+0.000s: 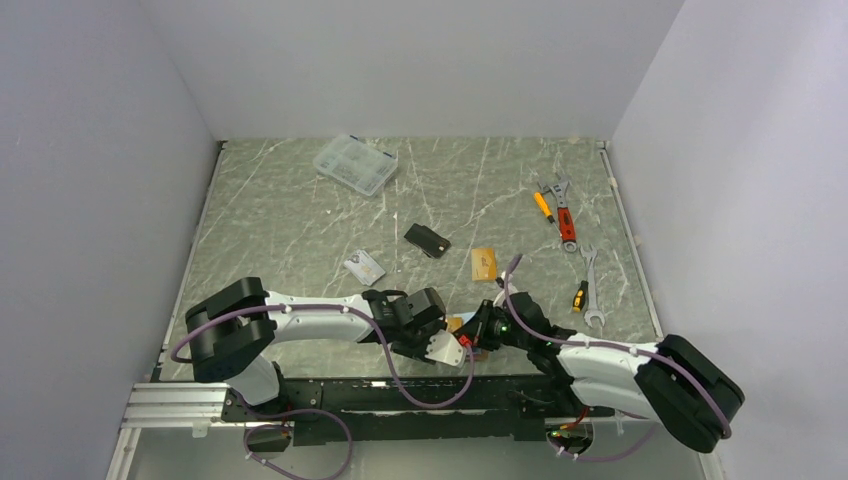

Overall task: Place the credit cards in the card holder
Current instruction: Insert the credit card into the card holder.

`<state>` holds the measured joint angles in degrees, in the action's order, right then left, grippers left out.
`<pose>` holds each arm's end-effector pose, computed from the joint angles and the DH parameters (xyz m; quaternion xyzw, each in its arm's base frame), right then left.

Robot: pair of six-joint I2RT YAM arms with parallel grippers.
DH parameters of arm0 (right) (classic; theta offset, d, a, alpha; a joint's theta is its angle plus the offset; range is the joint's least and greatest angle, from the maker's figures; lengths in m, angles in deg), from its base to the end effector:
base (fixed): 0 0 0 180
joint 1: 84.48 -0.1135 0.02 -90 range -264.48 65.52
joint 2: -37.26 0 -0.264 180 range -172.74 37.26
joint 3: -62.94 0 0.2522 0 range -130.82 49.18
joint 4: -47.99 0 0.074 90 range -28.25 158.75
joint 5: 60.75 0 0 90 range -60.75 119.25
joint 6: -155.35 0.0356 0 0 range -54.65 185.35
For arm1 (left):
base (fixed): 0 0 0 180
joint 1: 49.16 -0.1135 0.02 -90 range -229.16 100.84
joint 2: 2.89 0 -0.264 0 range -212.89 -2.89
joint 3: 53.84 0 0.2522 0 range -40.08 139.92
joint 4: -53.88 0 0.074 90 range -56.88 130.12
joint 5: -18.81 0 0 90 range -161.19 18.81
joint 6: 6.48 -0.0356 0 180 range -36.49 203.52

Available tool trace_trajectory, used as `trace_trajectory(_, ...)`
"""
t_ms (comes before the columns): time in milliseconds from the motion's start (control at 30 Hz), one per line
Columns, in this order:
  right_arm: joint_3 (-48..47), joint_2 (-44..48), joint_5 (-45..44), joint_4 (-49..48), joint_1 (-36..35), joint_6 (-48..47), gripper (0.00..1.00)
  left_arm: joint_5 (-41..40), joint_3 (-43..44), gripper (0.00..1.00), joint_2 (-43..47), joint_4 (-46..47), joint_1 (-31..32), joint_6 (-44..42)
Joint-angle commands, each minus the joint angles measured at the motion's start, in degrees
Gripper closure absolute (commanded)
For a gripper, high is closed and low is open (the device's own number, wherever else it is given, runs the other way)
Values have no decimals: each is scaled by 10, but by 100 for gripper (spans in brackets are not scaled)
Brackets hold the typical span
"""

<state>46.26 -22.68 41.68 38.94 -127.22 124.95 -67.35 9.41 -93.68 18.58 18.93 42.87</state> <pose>0.1133 0.1151 0.1080 0.0787 0.8765 0.4223 0.2171 0.1087 -0.2767 0.1634 0.7942 0.5596 -0.0873 0.2203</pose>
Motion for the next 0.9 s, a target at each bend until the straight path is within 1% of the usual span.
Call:
trace_trajectory(0, -14, -53, -11, 34, -3, -24, 100, 27, -3, 53, 1, 7, -2, 12)
trace_trajectory(200, -25, -81, -12, 26, -3, -24, 100, 27, -12, 54, 4, 9, -2, 11)
trace_trajectory(367, -18, -64, -19, 47, -3, -20, 100, 28, -13, 55, 7, 8, -2, 13)
trace_trajectory(400, -22, -66, -16, 50, -3, -24, 95, 27, -14, 55, 7, 9, -2, 13)
trace_trajectory(533, -49, -74, -20, 90, -3, -35, 65, 20, -14, 55, 8, 13, -2, 14)
trace_trajectory(600, -61, -52, -44, 142, -8, -38, 55, 19, -15, 55, 10, 13, -5, 17)
trace_trajectory(633, -68, -29, -63, 191, -13, -38, 49, 23, -15, 55, 11, 11, -9, 20)
trace_trajectory(700, -79, 12, -106, 252, -31, -28, 44, 27, -19, 55, 13, 14, -16, 23)
trace_trajectory(767, -78, 52, -143, 288, -58, -6, 37, 29, -29, 55, 11, 23, -23, 19)
trace_trajectory(867, -83, 74, -175, 327, -78, 5, 35, 32, -32, 56, 10, 24, -24, 21)
